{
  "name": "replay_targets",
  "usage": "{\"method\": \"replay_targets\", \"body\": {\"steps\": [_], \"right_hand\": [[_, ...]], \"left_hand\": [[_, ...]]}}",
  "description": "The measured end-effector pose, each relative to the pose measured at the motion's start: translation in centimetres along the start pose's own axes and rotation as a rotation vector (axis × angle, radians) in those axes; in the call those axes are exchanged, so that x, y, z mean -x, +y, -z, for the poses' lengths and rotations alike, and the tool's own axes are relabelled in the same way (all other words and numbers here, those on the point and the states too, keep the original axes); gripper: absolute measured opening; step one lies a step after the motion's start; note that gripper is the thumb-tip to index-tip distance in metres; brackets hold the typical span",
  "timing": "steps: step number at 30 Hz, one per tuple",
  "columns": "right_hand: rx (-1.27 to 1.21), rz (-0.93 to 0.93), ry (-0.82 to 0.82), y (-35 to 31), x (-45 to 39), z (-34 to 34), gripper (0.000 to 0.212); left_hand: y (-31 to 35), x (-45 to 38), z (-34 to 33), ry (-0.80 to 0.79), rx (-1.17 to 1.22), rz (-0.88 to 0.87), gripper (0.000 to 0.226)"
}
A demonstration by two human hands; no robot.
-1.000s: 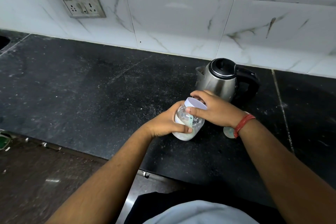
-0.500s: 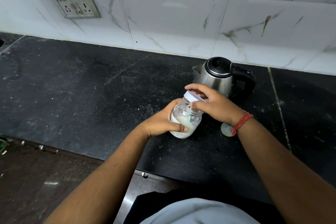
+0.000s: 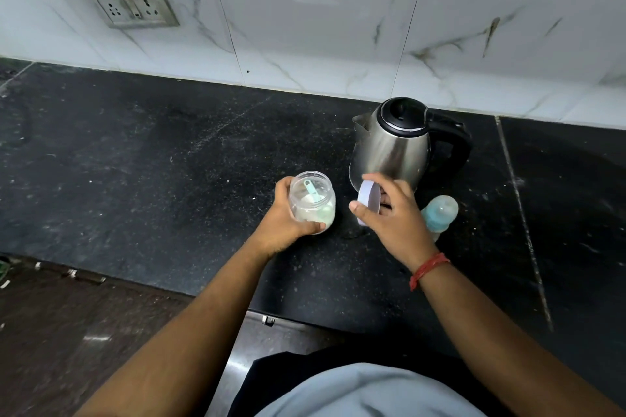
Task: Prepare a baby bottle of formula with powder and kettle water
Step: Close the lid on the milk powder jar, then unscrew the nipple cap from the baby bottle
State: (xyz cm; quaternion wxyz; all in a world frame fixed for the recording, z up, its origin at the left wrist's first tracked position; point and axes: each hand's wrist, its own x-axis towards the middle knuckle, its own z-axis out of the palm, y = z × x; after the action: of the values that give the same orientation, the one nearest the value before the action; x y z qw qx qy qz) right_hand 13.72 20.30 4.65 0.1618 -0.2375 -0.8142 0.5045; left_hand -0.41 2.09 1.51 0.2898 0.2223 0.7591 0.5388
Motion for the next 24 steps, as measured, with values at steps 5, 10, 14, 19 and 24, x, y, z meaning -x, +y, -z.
{"method": "replay_targets", "body": {"steps": [5,10,14,19,24], "right_hand": [[0.2,-0.052,0.093,3.1,1.3,-2.1,0.059],[0.361,-0.056,0.068,4.9,1.2,-3.5,0.058],[0.469,-0.061,0.013,6.1,0.9,-3.9,0.06],[0.565,-0.064,-0.015,6.6,0.8,-3.8,0.07],[0.56,-0.022,-0.021,6.1,1.0,-3.5,0.082]], "left_hand": [[-1.5,-0.1,-0.3,0.064,-0.051,0.009,0.09],[-2.7,-0.1,-0.7,0.082,-0.085,-0.002,0.089],[-3.3,0.0,-0.7,0.076,-0.117,-0.005,0.091],[-3.8,0.5,-0.6,0.087,-0.177,-0.025,0.1],[-3.4,1.2,-0.1,0.156,-0.198,0.01,0.131]]}}
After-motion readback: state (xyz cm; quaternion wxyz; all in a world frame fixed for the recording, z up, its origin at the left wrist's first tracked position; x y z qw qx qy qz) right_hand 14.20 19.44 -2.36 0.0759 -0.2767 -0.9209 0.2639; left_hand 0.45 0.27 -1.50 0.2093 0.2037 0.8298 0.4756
